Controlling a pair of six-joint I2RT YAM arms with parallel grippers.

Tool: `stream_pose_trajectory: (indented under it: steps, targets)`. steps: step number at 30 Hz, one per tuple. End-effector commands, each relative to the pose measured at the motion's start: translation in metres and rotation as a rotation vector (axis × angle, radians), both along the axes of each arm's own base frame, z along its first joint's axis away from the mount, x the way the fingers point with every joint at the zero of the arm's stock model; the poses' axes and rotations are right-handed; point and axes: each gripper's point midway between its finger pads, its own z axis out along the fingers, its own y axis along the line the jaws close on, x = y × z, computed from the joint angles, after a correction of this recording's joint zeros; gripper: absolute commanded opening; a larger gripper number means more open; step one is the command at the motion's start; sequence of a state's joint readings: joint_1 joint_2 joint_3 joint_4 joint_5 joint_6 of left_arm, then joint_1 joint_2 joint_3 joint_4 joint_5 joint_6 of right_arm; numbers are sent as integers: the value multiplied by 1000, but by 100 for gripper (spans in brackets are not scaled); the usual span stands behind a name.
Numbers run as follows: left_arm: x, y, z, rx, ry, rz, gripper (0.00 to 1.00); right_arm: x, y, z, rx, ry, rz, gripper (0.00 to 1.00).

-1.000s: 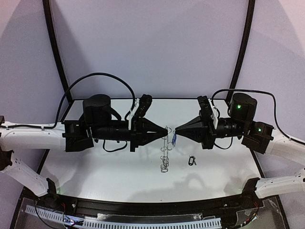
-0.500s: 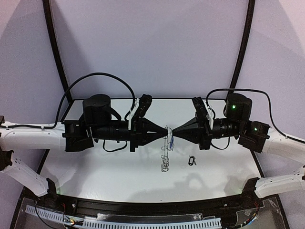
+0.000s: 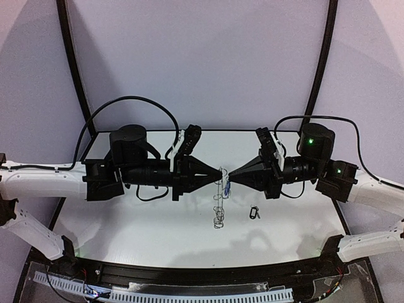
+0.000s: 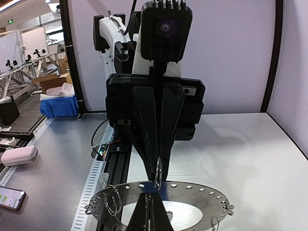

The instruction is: Put the keys on the keyring

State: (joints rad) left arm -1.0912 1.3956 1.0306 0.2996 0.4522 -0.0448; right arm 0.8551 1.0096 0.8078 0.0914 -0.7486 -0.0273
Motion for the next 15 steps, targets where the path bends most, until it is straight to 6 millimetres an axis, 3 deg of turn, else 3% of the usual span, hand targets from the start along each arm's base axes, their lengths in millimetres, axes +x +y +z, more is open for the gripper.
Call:
stream_pose_trajectory:
  steps: [1,15]
  targets:
    - [-3,4,9,-32,-18,-5,1,-5,0,24,55,-36,16,0]
    - [-4,2,5,-20,-24,-21,1,13,4,24,35,-20,-67,0]
